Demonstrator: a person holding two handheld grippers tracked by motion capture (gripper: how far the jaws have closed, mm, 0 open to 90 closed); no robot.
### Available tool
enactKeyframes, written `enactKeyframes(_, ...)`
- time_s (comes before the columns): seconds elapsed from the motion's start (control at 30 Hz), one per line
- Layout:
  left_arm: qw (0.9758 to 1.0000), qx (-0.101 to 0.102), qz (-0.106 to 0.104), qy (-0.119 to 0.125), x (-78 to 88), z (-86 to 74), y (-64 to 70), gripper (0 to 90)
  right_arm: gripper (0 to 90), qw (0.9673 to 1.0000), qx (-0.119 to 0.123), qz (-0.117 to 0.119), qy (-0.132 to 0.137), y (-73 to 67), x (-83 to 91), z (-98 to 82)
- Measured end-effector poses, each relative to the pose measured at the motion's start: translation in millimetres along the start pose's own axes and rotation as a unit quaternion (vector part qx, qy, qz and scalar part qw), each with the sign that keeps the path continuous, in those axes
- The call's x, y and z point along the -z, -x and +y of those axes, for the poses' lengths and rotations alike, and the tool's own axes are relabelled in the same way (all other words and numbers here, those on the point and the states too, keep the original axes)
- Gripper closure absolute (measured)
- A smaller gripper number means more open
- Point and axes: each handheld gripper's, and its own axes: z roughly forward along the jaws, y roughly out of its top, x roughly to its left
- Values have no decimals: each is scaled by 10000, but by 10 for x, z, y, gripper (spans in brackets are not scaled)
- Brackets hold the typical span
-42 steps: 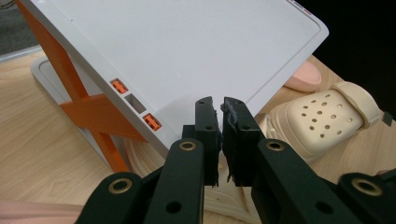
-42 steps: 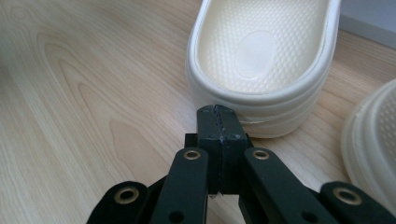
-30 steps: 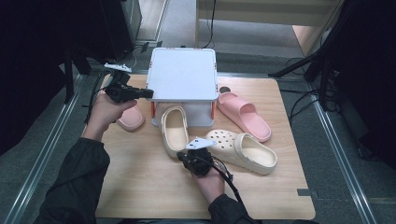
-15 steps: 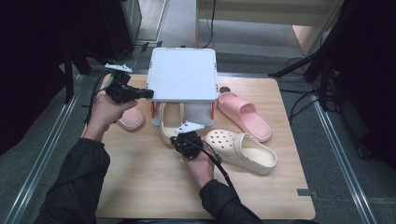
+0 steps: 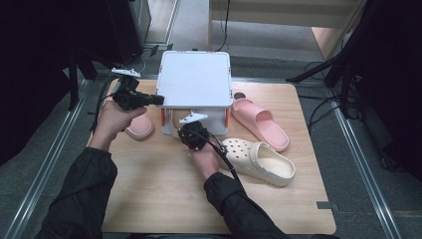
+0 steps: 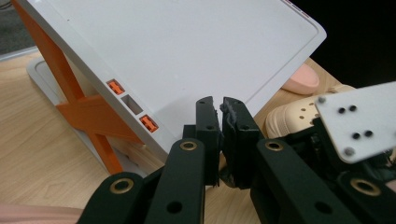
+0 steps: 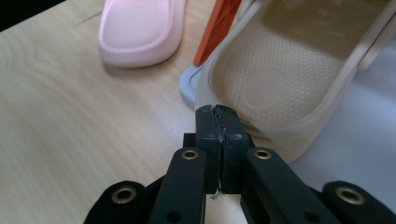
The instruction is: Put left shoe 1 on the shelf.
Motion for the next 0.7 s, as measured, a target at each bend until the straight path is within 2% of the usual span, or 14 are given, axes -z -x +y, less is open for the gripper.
enactKeyframes(0.07, 10000, 3, -11, 1, -1, 0, -1, 850, 891, 10000, -96, 2, 6, 31, -46, 30)
enactKeyframes(0.2, 10000, 0, 8, 10, -2, 0, 1, 849, 900, 9999, -117, -6, 6, 53, -92, 55)
enactKeyframes(0.23, 10000, -44, 41, 3, 5, 0, 2, 847, 900, 9999, -86, 57, 44, 56, -112, 61)
enactKeyframes(0.33, 10000, -35, 50, -4, 9, 2, 3, 837, 900, 10000, -25, 51, 34, 41, -118, 67)
enactKeyframes(0.43, 10000, -47, 47, 5, 1, 2, 11, 831, 900, 9998, -117, 136, -42, 32, -87, 75)
enactKeyframes(0.5, 10000, -6, 6, 8, 1, 4, 15, 815, 872, 9995, -133, 294, 12, 20, 1, 82)
enactKeyframes(0.57, 10000, 7, 3, -20, 11, 10, 22, 795, 857, 9993, -143, 356, 29, 14, 45, 85)
enactKeyframes(0.67, 9999, -13, -99, -27, 53, 31, 64, 720, 822, 9991, 42, 416, 87, -15, 244, 67)
enactKeyframes(0.7, 9999, -57, -116, -53, 79, 53, 125, 691, 810, 9989, 67, 456, 91, -15, 298, 55)
